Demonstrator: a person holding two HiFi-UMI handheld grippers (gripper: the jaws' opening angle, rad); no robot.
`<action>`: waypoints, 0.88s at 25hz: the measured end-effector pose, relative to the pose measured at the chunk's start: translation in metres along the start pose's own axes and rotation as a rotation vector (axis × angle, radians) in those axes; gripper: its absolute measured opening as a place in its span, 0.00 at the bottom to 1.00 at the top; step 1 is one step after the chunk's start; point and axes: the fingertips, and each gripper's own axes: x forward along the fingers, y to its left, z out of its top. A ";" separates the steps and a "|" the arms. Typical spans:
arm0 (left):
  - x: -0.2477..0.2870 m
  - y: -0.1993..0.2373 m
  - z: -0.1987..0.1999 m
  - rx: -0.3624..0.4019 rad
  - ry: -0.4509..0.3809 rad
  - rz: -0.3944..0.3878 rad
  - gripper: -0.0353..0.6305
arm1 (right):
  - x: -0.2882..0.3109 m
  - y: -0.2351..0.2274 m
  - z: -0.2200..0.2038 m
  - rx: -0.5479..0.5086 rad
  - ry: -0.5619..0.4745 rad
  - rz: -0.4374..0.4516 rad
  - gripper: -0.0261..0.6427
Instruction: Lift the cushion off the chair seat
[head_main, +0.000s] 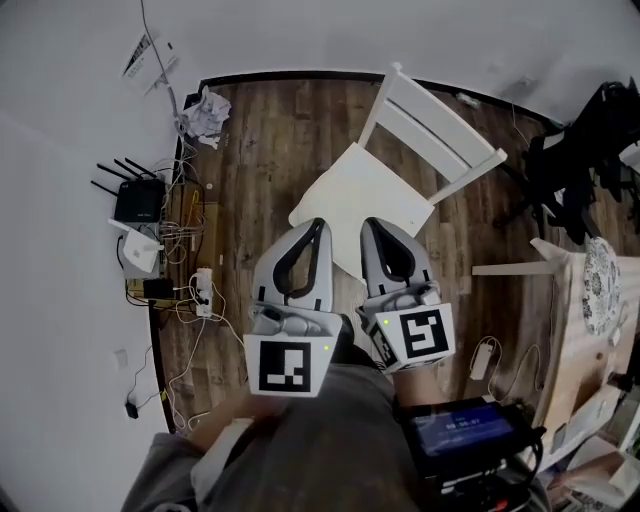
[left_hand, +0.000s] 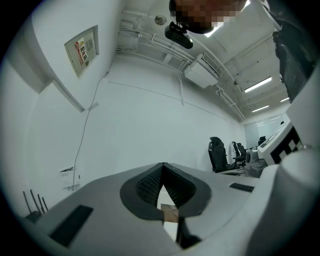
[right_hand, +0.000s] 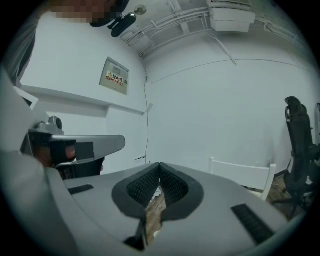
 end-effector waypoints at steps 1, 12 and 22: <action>0.003 0.005 -0.002 0.010 0.006 -0.025 0.06 | 0.005 0.002 -0.001 0.002 -0.002 -0.010 0.05; 0.039 0.047 -0.031 0.016 0.056 -0.273 0.06 | 0.049 0.010 -0.025 0.059 0.018 -0.232 0.05; 0.054 0.020 -0.050 0.058 0.099 -0.540 0.06 | 0.029 -0.001 -0.050 0.152 0.016 -0.471 0.05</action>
